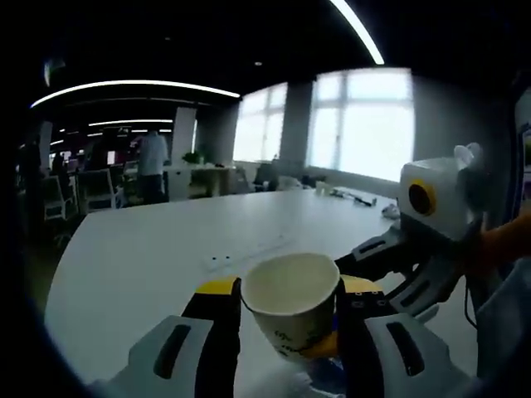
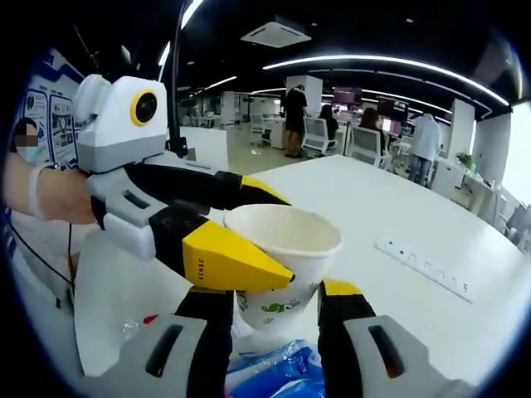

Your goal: Arrange the tabletop items into an orderly group along one side of the table until the central work area is clear of visible clutter.

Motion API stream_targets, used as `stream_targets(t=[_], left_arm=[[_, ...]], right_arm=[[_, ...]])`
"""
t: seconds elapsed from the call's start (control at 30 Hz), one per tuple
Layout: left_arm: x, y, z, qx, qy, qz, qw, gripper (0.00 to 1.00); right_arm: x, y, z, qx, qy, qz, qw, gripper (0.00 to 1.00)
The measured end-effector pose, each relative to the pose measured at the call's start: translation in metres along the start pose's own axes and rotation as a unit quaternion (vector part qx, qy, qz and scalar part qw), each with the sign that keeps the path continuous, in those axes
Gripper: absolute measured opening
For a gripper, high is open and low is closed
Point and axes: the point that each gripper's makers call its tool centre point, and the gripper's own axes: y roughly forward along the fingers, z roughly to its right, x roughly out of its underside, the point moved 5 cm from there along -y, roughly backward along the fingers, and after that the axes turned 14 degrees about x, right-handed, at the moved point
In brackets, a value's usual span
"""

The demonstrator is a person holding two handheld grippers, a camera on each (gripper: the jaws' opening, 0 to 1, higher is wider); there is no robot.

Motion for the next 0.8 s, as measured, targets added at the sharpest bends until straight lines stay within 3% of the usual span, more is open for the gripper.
stream_targets(t=[0.27, 0.47, 0.6, 0.8], left_arm=[[-0.003, 0.0, -0.001, 0.001, 0.001, 0.007, 1.0, 0.45], [-0.013, -0.005, -0.004, -0.009, -0.02, 0.038, 0.999, 0.52], [-0.018, -0.015, -0.01, -0.019, -0.03, 0.055, 0.9979, 0.5], [-0.017, -0.024, -0.014, -0.029, -0.034, 0.056, 0.9974, 0.49]], right_arm=[[-0.001, 0.0, 0.002, 0.006, 0.013, 0.012, 0.9998, 0.35], [0.002, -0.002, 0.01, 0.014, 0.027, 0.02, 0.9994, 0.34], [0.004, -0.003, 0.017, 0.02, 0.043, 0.021, 0.9987, 0.34], [0.003, 0.0, 0.029, 0.029, 0.044, 0.03, 0.9981, 0.34]])
